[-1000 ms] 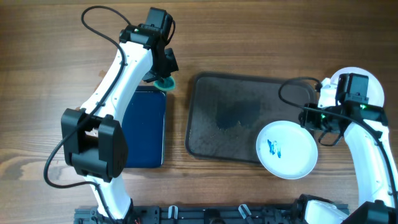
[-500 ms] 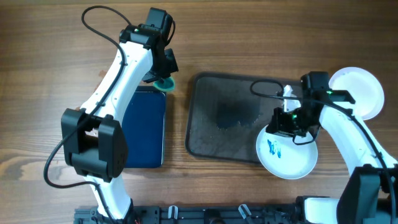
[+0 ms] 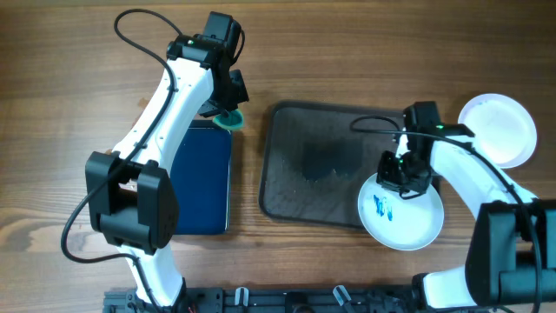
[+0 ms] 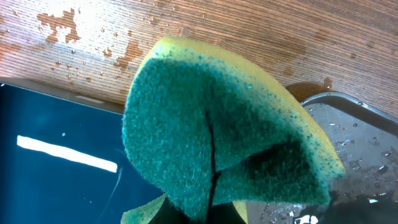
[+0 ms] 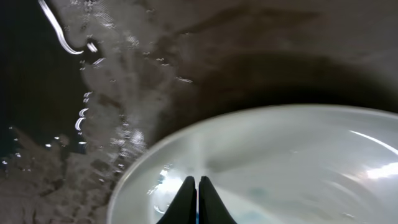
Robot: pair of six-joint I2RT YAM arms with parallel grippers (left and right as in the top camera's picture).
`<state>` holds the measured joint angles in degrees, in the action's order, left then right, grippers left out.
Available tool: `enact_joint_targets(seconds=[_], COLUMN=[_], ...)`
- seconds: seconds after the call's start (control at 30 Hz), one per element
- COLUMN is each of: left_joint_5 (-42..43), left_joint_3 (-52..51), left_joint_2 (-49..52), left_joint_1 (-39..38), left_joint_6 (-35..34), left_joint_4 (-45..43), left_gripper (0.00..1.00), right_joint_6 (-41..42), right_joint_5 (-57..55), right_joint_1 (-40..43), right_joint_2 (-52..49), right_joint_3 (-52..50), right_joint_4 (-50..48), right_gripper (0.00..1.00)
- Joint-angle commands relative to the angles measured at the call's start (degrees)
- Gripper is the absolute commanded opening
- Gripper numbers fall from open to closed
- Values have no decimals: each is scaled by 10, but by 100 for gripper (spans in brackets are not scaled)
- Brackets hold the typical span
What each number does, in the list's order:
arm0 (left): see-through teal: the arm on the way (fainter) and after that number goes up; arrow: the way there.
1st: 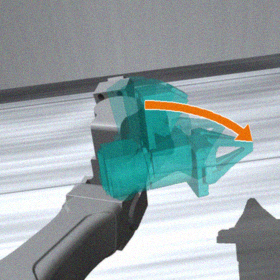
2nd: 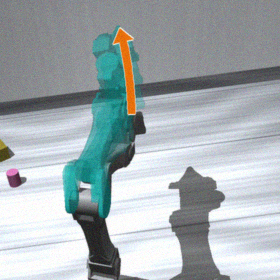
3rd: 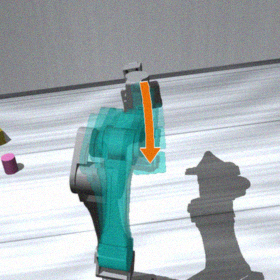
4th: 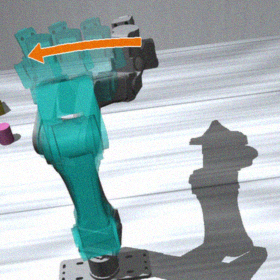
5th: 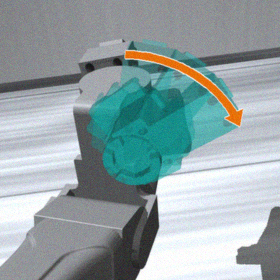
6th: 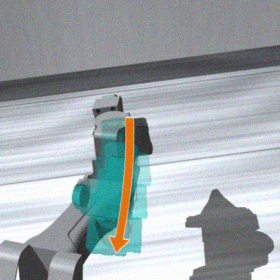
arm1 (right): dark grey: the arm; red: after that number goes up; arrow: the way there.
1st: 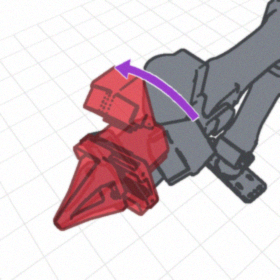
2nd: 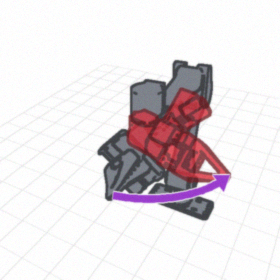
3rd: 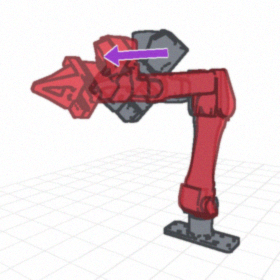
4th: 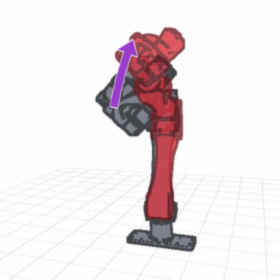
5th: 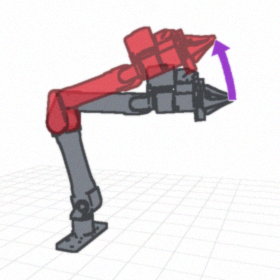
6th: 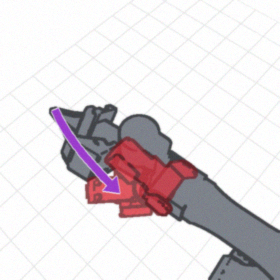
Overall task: Clean dirty plates on tray and stack at the side
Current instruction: 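Grip the lower plate's rim with the right gripper, then slide the plate toward the tray center and tilt it with the right gripper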
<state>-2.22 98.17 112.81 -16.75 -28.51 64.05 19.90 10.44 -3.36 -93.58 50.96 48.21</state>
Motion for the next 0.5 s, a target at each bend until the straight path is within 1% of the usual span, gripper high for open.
enact_joint_targets(seconds=[0.0, 0.1, 0.3, 0.4, 0.47], left_joint_5=[3, 3, 3, 3, 3], left_joint_3=[0, 0, 0, 0, 0], left_joint_2=[-5, -5, -5, -5, -5], left_joint_1=[4, 4, 4, 4, 4], left_joint_6=[10, 10, 6, 6, -2], left_joint_4=[0, 4, 5, 9, 9], left_gripper=[4, 4, 4, 4, 4], right_joint_6=[37, 47, 56, 56, 56], right_joint_5=[23, 39, 70, 70, 61], right_joint_1=[-31, -42, -42, -42, -42], right_joint_2=[-30, -54, -54, -54, -54], right_joint_3=[-3, -3, 3, 22, 46], right_joint_4=[-33, -67, -166, -213, -219], right_gripper=[4, 4, 4, 4, 4])
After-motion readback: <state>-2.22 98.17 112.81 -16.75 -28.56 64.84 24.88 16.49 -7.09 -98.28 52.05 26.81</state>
